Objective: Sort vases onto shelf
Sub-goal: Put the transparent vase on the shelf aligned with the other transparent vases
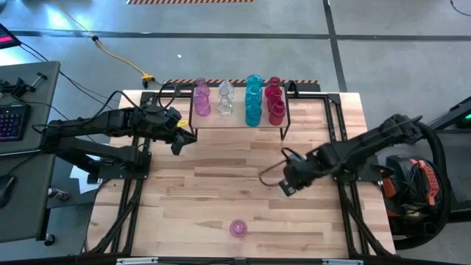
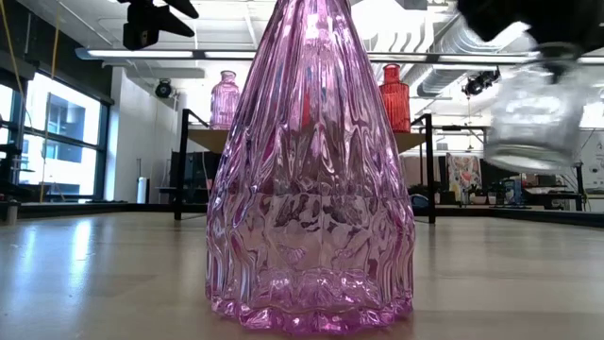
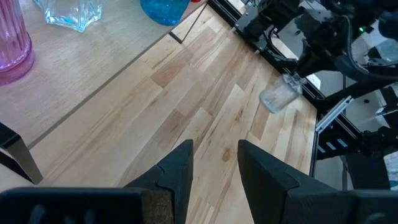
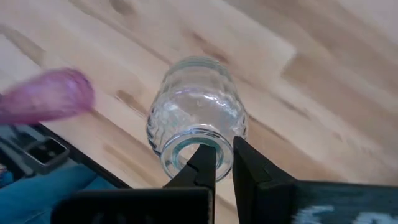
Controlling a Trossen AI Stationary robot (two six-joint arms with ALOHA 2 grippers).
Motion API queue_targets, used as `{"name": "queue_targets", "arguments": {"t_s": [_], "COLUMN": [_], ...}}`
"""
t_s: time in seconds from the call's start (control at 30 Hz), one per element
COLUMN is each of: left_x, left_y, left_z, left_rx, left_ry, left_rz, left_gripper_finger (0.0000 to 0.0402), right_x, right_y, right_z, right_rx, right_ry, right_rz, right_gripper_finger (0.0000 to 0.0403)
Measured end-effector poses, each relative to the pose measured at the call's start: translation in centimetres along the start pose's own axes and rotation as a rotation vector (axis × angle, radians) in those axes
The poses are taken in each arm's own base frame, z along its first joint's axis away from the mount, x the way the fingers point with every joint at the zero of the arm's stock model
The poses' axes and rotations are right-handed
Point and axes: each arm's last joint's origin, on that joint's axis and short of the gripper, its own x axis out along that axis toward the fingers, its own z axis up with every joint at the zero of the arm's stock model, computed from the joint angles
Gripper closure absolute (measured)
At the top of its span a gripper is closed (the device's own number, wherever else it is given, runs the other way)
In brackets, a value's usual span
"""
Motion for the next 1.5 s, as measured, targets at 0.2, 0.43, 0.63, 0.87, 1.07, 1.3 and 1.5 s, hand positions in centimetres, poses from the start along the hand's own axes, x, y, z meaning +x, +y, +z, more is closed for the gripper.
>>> {"name": "queue_targets", "arguments": {"t_s": [0.2, 0.43, 0.63, 0.87, 1.07, 1.3, 1.5], "left_x": [0.0, 0.0, 0.0, 0.0, 0.0, 0.0, 0.0], "left_y": [0.0, 0.0, 0.0, 0.0, 0.0, 0.0, 0.0], "left_z": [0.0, 0.0, 0.0, 0.0, 0.0, 0.0, 0.0], "left_rx": [0.000, 0.000, 0.000, 0.000, 0.000, 0.000, 0.002], "left_ry": [0.000, 0.000, 0.000, 0.000, 0.000, 0.000, 0.000], "left_rz": [0.000, 0.000, 0.000, 0.000, 0.000, 0.000, 0.000], "left_gripper_finger": [0.0284, 0.0284, 0.0284, 0.0284, 0.0284, 0.0284, 0.0284], "right_x": [-0.3, -1.2, -1.7, -2.2, -2.2, -2.2, -2.2], "right_y": [0.6, 2.1, 2.3, 2.7, 2.7, 2.7, 2.7], "right_z": [2.9, 5.5, 7.1, 7.8, 7.8, 7.8, 7.8], "right_rx": [-0.030, -0.111, -0.125, -0.144, -0.145, -0.139, -0.139], "right_ry": [-0.071, -0.193, -0.264, -0.309, -0.311, -0.309, -0.308], "right_rz": [0.125, 0.328, 0.402, 0.460, 0.462, 0.462, 0.460], "right_gripper_finger": [0.0400, 0.0401, 0.0401, 0.0401, 0.0401, 0.0401, 0.0401]}}
